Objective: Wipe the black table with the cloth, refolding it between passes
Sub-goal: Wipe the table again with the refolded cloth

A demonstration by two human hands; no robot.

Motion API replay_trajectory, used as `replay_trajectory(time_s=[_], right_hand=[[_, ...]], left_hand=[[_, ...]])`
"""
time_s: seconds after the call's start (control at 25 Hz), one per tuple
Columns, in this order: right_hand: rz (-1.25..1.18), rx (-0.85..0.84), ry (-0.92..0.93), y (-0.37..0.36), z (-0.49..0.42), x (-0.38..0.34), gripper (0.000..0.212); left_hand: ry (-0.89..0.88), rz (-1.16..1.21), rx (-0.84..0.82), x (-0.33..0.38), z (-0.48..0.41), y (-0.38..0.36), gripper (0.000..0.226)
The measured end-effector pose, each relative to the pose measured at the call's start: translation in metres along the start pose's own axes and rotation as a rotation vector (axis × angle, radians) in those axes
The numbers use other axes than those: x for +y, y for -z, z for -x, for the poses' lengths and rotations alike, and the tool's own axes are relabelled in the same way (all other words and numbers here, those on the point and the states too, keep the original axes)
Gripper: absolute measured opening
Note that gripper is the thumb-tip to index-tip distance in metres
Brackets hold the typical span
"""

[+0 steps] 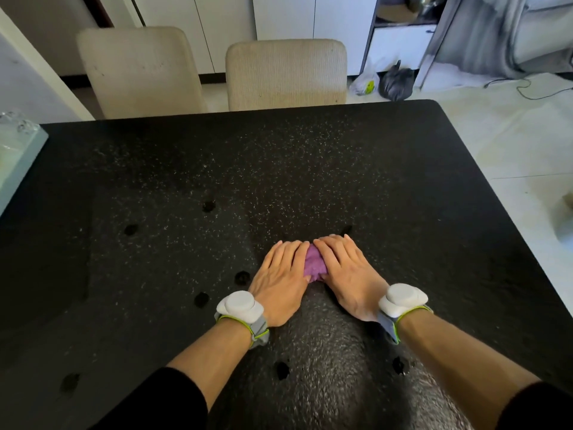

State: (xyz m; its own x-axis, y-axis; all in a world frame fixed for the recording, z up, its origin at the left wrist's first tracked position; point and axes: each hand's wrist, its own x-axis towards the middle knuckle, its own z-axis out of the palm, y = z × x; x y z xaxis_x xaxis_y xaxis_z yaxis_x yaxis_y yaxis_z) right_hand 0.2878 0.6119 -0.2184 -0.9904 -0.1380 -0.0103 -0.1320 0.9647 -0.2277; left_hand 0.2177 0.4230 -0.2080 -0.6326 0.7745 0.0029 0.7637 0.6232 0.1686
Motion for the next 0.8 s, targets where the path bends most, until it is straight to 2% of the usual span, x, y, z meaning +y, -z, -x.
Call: replay_trajectory(time_s=[0.56, 0.8], right_hand=[[-0.063, 0.100, -0.112, 0.018, -0.188, 0.071, 0.063], [-0.061, 0.112, -0.157, 0.016, -0.232, 0.087, 0.063]], left_hand=[[0.041, 0.028, 0.020, -0.111, -0.182, 0.013, 0.066], [0.022, 0.013, 0.029, -0.140, -0.221, 0.015, 0.066]])
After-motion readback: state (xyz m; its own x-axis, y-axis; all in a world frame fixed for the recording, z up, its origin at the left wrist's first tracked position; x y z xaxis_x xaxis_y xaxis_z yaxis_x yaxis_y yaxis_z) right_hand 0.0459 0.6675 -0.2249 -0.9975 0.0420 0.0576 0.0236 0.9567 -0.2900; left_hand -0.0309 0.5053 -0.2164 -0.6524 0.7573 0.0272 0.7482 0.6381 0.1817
